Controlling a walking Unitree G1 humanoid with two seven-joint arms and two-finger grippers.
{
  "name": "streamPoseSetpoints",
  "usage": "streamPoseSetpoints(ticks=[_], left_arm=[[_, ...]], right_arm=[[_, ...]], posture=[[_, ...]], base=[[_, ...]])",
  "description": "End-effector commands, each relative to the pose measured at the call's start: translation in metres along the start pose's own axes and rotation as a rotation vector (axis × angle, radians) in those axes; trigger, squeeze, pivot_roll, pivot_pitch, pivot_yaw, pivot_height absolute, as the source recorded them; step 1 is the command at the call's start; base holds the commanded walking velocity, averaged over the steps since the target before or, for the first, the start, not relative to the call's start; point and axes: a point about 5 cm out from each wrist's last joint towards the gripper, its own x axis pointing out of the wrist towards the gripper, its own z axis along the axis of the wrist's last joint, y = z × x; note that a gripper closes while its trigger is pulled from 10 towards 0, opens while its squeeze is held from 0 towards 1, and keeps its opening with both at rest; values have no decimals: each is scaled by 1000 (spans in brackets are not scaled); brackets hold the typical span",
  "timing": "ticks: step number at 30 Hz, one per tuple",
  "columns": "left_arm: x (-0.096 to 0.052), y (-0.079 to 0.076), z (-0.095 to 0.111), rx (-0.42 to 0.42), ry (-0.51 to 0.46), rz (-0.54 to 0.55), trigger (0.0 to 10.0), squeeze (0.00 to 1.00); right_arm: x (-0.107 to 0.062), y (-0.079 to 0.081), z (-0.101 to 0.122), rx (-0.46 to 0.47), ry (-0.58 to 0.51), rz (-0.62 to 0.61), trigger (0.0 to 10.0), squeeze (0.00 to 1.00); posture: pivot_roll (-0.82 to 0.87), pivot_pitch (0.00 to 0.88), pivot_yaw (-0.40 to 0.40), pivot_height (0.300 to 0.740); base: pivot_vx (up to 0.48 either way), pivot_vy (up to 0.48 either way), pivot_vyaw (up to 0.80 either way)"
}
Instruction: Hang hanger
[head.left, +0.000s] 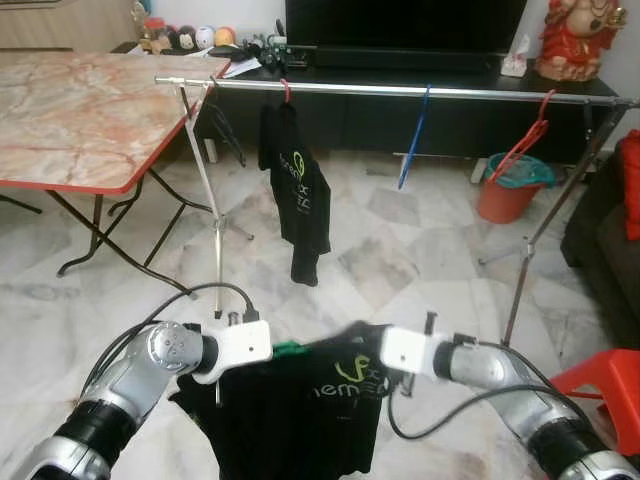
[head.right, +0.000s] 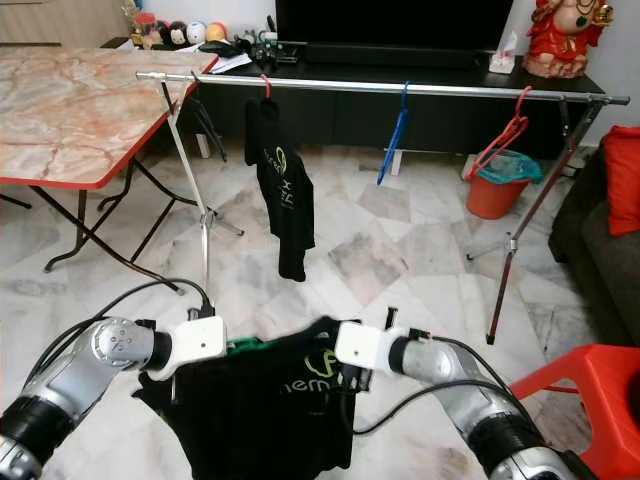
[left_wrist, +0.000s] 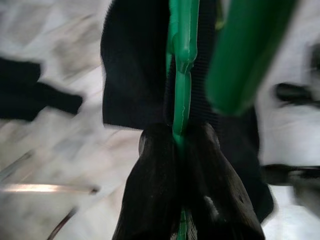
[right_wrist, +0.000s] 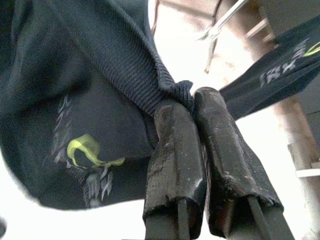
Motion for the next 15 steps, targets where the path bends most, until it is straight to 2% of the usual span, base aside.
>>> streamPoseSetpoints(ticks=[1,4,8,12,13,15], left_arm=[[0,-5,-19,6,111,6,10000,0],[2,-10,-18,60,106,-16,10000,0],[2,-9,-10,46,22,-1,10000,0],[-1,-3,-6,46,-33,28,10000,0],[-6,3,-3,7,-81,60,10000,0],[-11,7,-2,-11,-113,77,10000,0]], right_arm=[[-6,-21,6,31,-40,-81,0,0],[-6,-19,8,40,-57,-61,0,0],[-7,-17,5,38,-43,-40,0,0],[-10,-14,-6,19,24,-21,0,0],[-12,-11,-15,-21,82,7,0,0],[-15,-7,-21,-53,126,34,0,0]], posture=[[-110,0,-5,740],[-112,0,-5,740],[-110,0,-7,740],[-110,0,-8,740],[-112,0,-8,740],[-110,0,-8,740]], base=[[0,0,0],[0,0,0],[0,0,0],[0,0,0],[0,0,0],[0,0,0]])
